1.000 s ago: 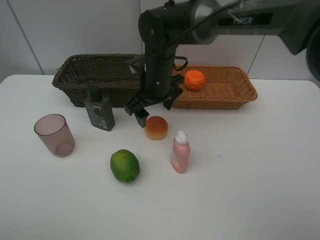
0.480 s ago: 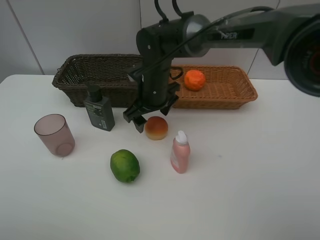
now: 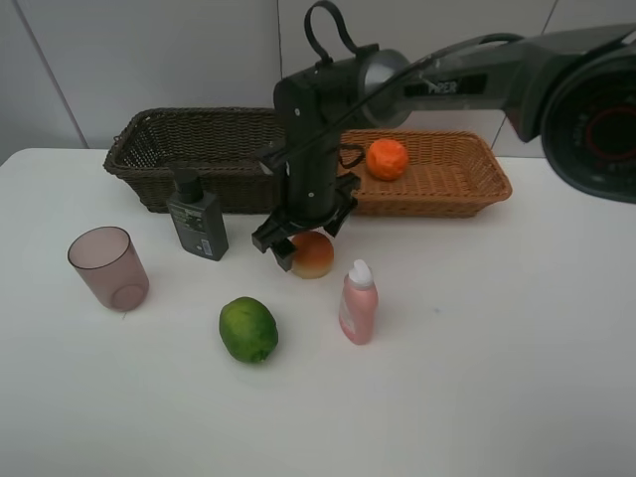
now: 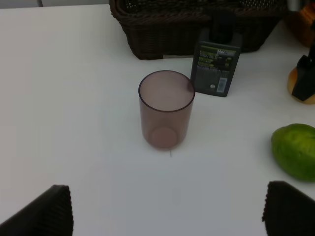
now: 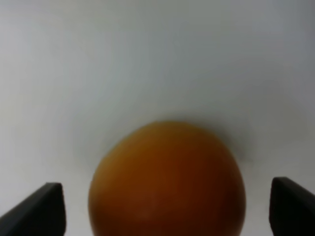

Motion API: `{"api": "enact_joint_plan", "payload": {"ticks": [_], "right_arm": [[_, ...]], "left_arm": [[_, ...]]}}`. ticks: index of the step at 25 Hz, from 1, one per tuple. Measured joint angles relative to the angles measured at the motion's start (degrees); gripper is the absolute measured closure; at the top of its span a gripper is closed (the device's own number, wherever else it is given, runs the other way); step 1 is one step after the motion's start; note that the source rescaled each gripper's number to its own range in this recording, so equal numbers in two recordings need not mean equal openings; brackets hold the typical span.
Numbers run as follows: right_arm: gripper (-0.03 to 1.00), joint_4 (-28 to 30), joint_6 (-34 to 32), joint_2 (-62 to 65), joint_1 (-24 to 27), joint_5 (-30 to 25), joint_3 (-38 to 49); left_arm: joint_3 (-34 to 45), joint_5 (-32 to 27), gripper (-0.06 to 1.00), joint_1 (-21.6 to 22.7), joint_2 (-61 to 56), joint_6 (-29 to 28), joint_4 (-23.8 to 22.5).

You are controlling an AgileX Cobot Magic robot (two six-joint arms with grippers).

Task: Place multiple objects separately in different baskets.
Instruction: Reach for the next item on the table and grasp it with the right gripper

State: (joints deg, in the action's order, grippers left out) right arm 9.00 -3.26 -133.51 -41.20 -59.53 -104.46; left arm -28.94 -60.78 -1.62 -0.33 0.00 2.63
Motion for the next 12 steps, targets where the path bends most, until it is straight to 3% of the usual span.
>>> {"api": "enact_joint_plan", "payload": {"ticks": [12], "right_arm": [[0.12, -1.0, 0.0, -1.6, 0.1, 0.6, 0.0]], "left_arm": [[0.0, 0.0, -0.05, 0.0, 0.0, 0.0, 0.0]]}}
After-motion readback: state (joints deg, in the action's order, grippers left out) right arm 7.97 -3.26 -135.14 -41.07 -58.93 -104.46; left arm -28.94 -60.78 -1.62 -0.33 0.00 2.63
